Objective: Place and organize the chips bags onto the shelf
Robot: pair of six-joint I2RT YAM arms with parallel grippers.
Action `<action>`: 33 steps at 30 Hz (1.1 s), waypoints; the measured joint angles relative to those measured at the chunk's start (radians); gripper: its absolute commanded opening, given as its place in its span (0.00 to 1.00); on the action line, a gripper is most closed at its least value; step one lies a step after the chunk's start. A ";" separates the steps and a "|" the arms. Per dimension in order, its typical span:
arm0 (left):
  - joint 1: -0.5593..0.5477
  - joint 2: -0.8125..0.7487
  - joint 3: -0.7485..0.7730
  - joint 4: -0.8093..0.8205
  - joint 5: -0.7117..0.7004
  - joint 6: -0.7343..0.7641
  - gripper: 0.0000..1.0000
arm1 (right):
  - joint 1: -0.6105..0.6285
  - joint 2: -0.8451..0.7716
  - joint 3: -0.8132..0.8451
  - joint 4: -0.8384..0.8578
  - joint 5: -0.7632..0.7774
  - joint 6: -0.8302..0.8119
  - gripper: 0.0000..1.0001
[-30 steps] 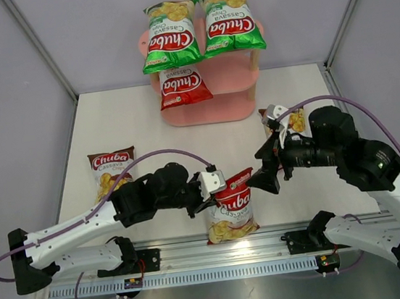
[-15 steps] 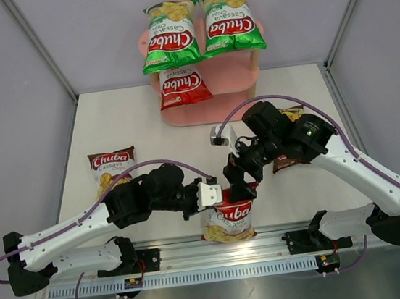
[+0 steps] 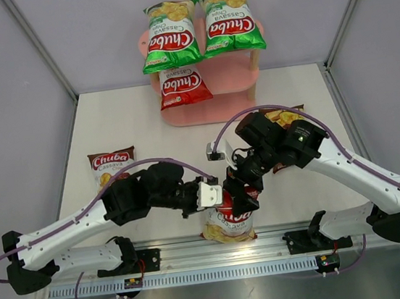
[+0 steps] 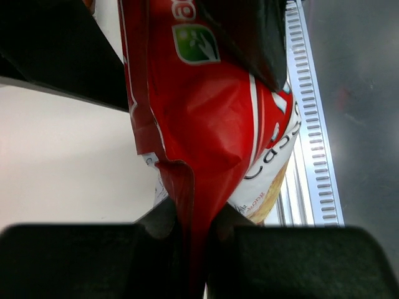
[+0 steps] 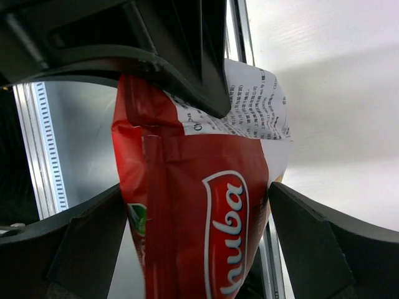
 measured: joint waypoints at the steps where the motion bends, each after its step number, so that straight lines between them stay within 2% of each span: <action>1: 0.003 0.008 0.015 -0.008 0.005 0.003 0.07 | 0.004 0.003 -0.002 -0.001 0.000 -0.001 0.98; 4: 0.021 0.026 0.045 -0.039 0.032 0.010 0.08 | 0.013 0.003 -0.004 -0.002 0.001 -0.003 0.91; 7: 0.042 0.049 0.066 -0.058 0.057 0.010 0.10 | 0.019 0.008 -0.010 -0.005 0.010 -0.006 0.79; 8: 0.045 0.056 0.072 -0.068 0.063 0.011 0.12 | 0.020 0.012 -0.011 -0.008 0.012 -0.006 0.77; 9: 0.045 0.061 0.075 -0.074 0.066 0.011 0.14 | 0.020 0.015 -0.011 -0.012 0.013 -0.006 0.70; 11: 0.046 0.065 0.077 -0.081 0.066 0.011 0.22 | 0.020 0.021 -0.011 -0.018 0.016 -0.006 0.69; 14: 0.047 0.065 0.077 -0.074 0.049 0.004 0.25 | 0.021 0.021 -0.012 -0.020 0.021 -0.006 0.56; 17: 0.051 0.064 0.076 -0.060 0.013 -0.006 0.33 | 0.021 0.016 -0.012 -0.015 0.035 -0.005 0.43; 18: 0.053 0.062 0.076 -0.051 -0.011 -0.015 0.39 | 0.021 0.013 -0.012 -0.012 0.040 -0.005 0.39; 19: 0.056 0.060 0.075 -0.042 -0.031 -0.021 0.40 | 0.021 0.009 -0.013 -0.005 0.048 -0.005 0.30; 22: 0.068 0.049 0.071 -0.011 -0.097 -0.048 0.44 | 0.021 -0.003 -0.014 0.017 0.066 -0.005 0.18; 25: 0.082 0.029 0.057 0.009 -0.125 -0.054 0.49 | 0.020 -0.008 -0.021 0.045 0.087 -0.002 0.10; 26: 0.090 0.022 0.052 0.011 -0.132 -0.055 0.50 | 0.020 -0.008 -0.024 0.054 0.092 0.001 0.00; 27: 0.098 0.015 0.047 0.017 -0.143 -0.065 0.50 | 0.020 -0.008 -0.029 0.062 0.098 0.001 0.00; 28: 0.111 0.009 0.042 0.022 -0.159 -0.076 0.57 | 0.020 -0.009 -0.032 0.061 0.102 0.000 0.00; 31: 0.124 -0.005 0.034 0.037 -0.187 -0.076 0.65 | 0.018 -0.011 -0.040 0.082 0.122 0.019 0.00; 32: 0.124 -0.010 0.031 0.039 -0.199 -0.078 0.73 | 0.018 -0.011 -0.040 0.086 0.130 0.024 0.00; 33: 0.125 -0.014 0.027 0.041 -0.212 -0.082 0.84 | 0.018 -0.011 -0.041 0.086 0.137 0.028 0.00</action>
